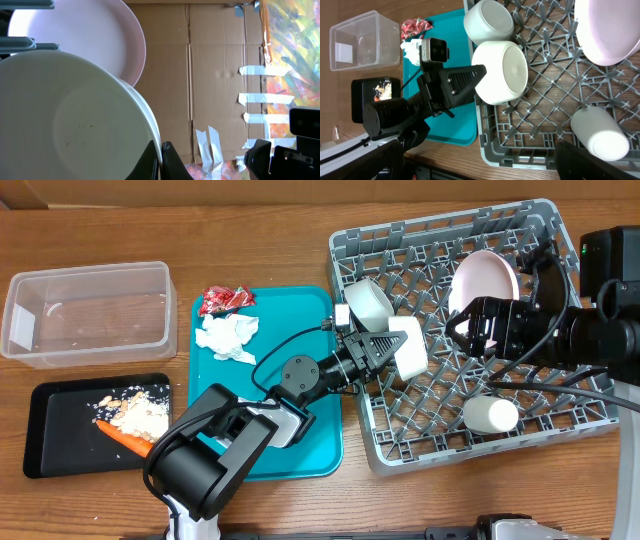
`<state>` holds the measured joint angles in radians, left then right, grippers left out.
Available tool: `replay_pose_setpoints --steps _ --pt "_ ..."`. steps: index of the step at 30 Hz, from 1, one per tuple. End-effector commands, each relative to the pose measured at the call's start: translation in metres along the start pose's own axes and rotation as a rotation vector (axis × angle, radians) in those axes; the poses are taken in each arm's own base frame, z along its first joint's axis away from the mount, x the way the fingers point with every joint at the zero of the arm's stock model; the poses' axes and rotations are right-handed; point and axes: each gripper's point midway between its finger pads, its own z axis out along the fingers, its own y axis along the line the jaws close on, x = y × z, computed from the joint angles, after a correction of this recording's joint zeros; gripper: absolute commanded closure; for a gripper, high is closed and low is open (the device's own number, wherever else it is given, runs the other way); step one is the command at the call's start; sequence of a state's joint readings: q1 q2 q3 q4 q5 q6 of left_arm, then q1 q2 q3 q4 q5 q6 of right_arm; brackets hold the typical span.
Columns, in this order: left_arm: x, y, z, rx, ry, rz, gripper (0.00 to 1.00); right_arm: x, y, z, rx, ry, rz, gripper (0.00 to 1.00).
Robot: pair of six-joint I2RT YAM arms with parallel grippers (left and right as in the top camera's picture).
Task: Sort waste into correct bins and load items into the dishwasher rack
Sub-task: 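Lower the white bowl into the rack's front left and release, then reach the left gripper to the teal tray and grasp the white napkin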
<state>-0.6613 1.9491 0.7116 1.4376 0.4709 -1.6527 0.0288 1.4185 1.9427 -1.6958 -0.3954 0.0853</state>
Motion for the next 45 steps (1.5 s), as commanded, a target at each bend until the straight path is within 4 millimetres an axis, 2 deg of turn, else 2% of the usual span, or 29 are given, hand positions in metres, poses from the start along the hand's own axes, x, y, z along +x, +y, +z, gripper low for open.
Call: replay_pose_setpoints --steps 1,7,15,18,22,24,26,28,30,34,41,45 --pt "0.008 0.008 -0.002 -0.014 0.034 -0.027 0.96 0.000 0.002 -0.003 -0.001 -0.013 -0.013 0.00" --pt "0.007 0.012 -0.007 -0.024 0.024 -0.047 0.96 0.000 0.002 -0.003 -0.001 -0.013 -0.013 0.00" --pt "-0.006 0.036 -0.030 -0.092 -0.058 -0.073 0.96 0.000 0.002 -0.003 -0.001 -0.013 -0.013 0.00" --pt "-0.007 0.036 -0.031 -0.089 -0.070 -0.048 0.90 0.000 0.002 -0.003 -0.001 -0.013 -0.013 0.00" --pt "-0.007 0.027 -0.031 -0.056 -0.066 -0.021 0.63 0.000 0.002 -0.003 -0.001 -0.013 -0.013 0.00" --pt "-0.007 0.022 -0.031 -0.036 -0.061 -0.013 0.44 0.000 0.002 -0.003 -0.001 -0.013 -0.013 0.00" --pt "-0.006 0.019 -0.032 -0.027 -0.044 -0.021 0.34 0.000 0.002 -0.003 -0.001 -0.013 -0.013 0.00" --pt "-0.005 0.018 -0.034 -0.024 -0.015 -0.028 0.12 0.000 0.002 -0.003 0.000 -0.013 -0.013 0.00" --pt "-0.002 0.019 -0.038 -0.035 0.035 -0.040 0.00 0.000 -0.001 -0.003 0.018 -0.016 -0.013 0.00" --pt "-0.007 0.024 -0.050 -0.057 0.032 -0.060 0.00 -0.001 -0.002 -0.003 0.024 -0.017 -0.012 0.00" --pt "-0.017 0.021 -0.077 -0.093 -0.006 -0.048 0.00 -0.001 -0.002 -0.003 0.024 -0.017 -0.013 0.00" --pt "-0.015 0.040 -0.097 -0.204 -0.001 -0.061 0.00 -0.001 -0.002 -0.003 0.024 -0.017 -0.012 0.00"
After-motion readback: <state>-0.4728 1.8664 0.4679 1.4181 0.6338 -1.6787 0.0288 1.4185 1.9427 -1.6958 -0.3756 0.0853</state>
